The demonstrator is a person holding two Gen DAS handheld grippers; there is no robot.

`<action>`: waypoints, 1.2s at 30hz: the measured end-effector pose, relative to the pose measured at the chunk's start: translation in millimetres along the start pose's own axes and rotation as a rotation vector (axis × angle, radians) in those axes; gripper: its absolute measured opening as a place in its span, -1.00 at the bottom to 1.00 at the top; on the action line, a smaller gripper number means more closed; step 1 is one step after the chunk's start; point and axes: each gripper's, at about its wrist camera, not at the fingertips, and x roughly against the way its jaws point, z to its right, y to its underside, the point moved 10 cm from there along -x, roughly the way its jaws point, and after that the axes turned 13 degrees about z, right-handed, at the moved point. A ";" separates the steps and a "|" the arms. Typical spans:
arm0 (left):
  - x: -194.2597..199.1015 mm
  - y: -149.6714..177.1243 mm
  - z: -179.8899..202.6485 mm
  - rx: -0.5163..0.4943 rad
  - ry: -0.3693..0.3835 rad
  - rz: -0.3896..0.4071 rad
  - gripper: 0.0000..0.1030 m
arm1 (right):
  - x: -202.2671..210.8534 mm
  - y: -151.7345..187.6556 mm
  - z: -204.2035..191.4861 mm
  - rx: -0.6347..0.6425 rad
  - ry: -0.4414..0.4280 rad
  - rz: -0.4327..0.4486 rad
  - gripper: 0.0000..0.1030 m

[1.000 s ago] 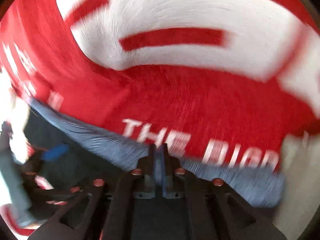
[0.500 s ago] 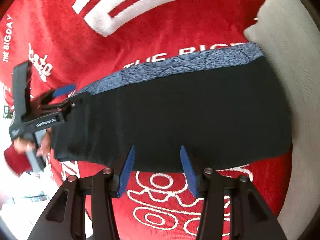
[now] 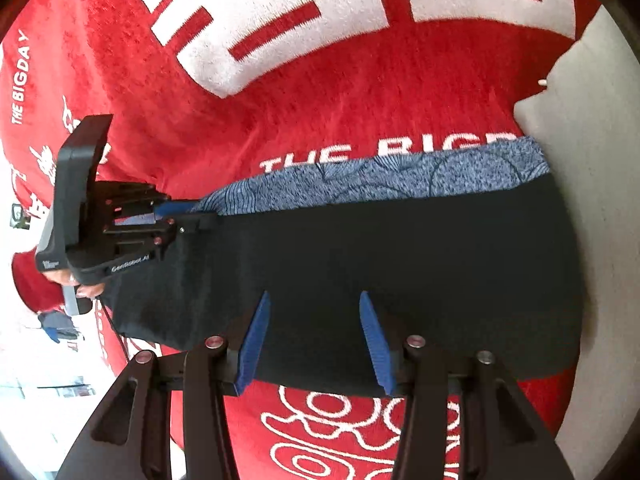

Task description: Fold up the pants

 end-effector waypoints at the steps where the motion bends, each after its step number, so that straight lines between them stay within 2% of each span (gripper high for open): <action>1: 1.9 -0.1 -1.4 -0.008 -0.005 0.003 -0.75 | 1.9 -4.7 -2.3 0.011 0.000 0.010 -0.02; 3: 3.0 7.2 -11.3 -0.001 -0.028 -0.006 -0.76 | 4.2 -13.8 -4.8 0.038 0.015 0.037 -0.02; 6: 3.6 8.2 -20.0 0.057 -0.025 -0.001 -0.76 | 6.2 -29.0 8.8 0.039 0.091 0.081 -0.02; 12: 2.8 13.8 -21.6 0.062 -0.041 0.012 -0.76 | 7.0 -52.9 64.6 -0.047 0.234 0.137 -0.02; 16: 5.9 17.8 -31.0 0.143 -0.066 0.033 -0.69 | -20.5 -48.9 88.3 -0.042 0.260 0.073 -0.07; 17: 8.7 20.5 -30.7 0.161 -0.084 0.035 -0.57 | -19.5 -51.5 85.0 0.009 0.275 0.103 -0.07; 19: 24.1 24.1 -40.6 0.202 -0.140 0.050 -0.34 | -18.5 -48.0 78.1 0.076 0.315 0.083 -0.01; 21: 43.4 33.6 -52.3 0.249 -0.211 0.080 0.46 | -16.5 -41.8 73.3 0.095 0.321 0.079 0.11; 24: 72.1 63.0 -70.7 0.338 -0.292 0.078 0.49 | -8.8 -32.8 69.0 0.075 0.329 0.075 0.12; 30: 118.2 150.7 -102.9 0.513 -0.444 0.023 0.49 | 10.7 -3.9 37.3 0.008 0.291 0.075 0.13; 33: 134.1 182.0 -118.0 0.582 -0.484 0.025 0.49 | 10.0 12.2 1.9 0.024 0.259 0.073 0.13; 36: 150.8 206.1 -143.1 0.640 -0.526 0.044 0.49 | -5.0 27.2 -49.0 0.055 0.183 0.057 0.13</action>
